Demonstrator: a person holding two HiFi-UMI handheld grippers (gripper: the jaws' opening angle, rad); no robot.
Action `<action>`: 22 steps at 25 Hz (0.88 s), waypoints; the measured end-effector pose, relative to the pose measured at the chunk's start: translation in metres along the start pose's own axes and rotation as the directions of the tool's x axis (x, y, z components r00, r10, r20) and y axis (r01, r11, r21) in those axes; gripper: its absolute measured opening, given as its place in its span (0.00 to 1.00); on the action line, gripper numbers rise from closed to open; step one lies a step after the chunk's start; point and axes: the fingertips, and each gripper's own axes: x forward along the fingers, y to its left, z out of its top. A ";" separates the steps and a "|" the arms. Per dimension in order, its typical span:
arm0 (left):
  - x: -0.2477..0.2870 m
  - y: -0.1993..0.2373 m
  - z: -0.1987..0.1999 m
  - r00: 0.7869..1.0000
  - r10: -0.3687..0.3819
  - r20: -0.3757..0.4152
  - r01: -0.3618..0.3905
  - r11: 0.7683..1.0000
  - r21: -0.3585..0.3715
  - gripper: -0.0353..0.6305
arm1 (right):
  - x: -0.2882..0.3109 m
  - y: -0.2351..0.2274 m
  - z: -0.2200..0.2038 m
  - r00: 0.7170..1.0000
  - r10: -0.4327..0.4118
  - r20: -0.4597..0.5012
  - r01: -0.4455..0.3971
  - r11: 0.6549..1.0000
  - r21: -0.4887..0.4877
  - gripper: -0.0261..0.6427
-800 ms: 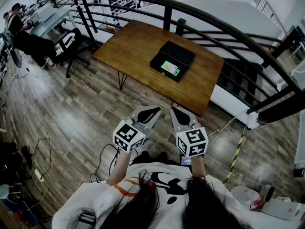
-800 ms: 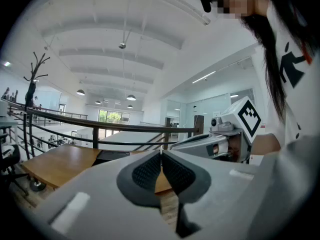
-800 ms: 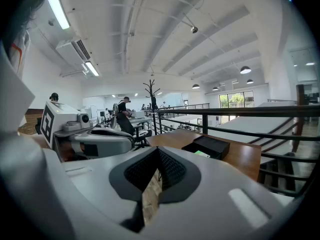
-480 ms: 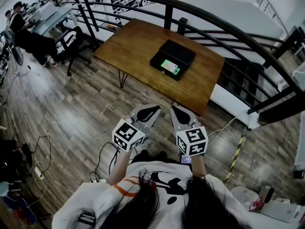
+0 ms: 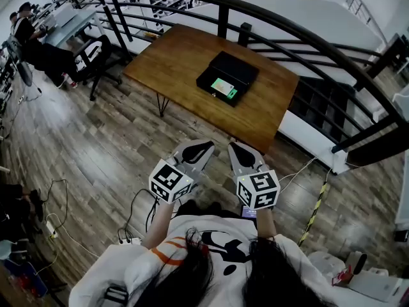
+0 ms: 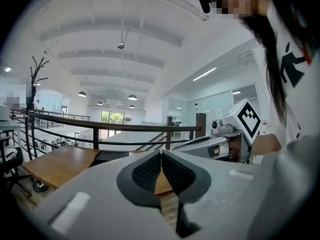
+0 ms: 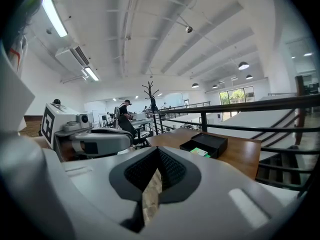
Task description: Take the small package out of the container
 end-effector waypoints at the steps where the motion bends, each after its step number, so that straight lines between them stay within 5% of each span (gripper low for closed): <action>1: 0.001 -0.002 -0.001 1.000 0.003 0.000 -0.003 1.000 0.000 0.05 | -0.002 -0.001 -0.002 1.000 0.004 -0.001 -0.004 1.000 -0.002 0.07; 22: 0.032 0.001 -0.007 0.999 0.008 -0.035 -0.007 1.000 0.016 0.05 | 0.011 -0.030 -0.007 0.999 0.034 -0.005 -0.034 0.999 0.008 0.07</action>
